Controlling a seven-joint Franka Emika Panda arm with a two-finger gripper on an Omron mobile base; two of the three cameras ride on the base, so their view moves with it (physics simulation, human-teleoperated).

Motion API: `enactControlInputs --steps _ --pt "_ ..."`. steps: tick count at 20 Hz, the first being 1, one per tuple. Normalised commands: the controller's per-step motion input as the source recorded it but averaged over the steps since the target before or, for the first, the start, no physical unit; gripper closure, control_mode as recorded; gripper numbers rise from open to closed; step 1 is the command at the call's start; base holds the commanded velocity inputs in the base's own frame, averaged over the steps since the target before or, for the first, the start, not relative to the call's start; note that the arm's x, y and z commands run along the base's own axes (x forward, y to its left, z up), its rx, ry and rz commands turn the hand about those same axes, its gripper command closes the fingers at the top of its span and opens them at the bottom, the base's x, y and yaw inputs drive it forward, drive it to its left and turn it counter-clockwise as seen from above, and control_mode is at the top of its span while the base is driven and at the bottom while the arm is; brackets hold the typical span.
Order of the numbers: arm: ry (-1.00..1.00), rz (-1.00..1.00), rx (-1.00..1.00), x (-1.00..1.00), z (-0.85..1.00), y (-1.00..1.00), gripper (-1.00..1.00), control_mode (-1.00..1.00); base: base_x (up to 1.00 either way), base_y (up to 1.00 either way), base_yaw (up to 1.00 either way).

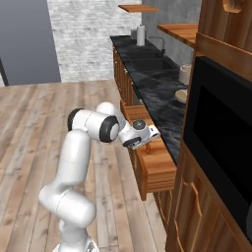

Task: Pick up the metallic utensils from the counter and place them in the open drawer. Make sure not to pick up any wooden utensils.

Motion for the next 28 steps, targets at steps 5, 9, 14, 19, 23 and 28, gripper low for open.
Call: enactControlInputs --steps 5,9,14,19,23,28 --pt "0.01 0.01 -0.02 -0.08 -0.72 0.82 1.00 -1.00 0.00 0.00 0.00" --pt "0.00 0.00 0.00 -0.16 -0.75 1.00 1.00 -1.00 0.00 0.00 0.00" --pt "0.11 0.00 0.00 -0.15 -0.96 1.00 1.00 -1.00 0.00 0.00 0.00" --pt "0.30 0.00 0.05 -0.40 -0.79 1.00 1.00 -1.00 0.00 0.00 0.00" --pt "0.35 0.00 0.04 -0.47 -0.63 1.00 1.00 -1.00 0.00 0.00 0.00" --pt "0.30 0.00 0.01 -0.53 -0.61 1.00 1.00 -1.00 0.00 0.00 0.00"
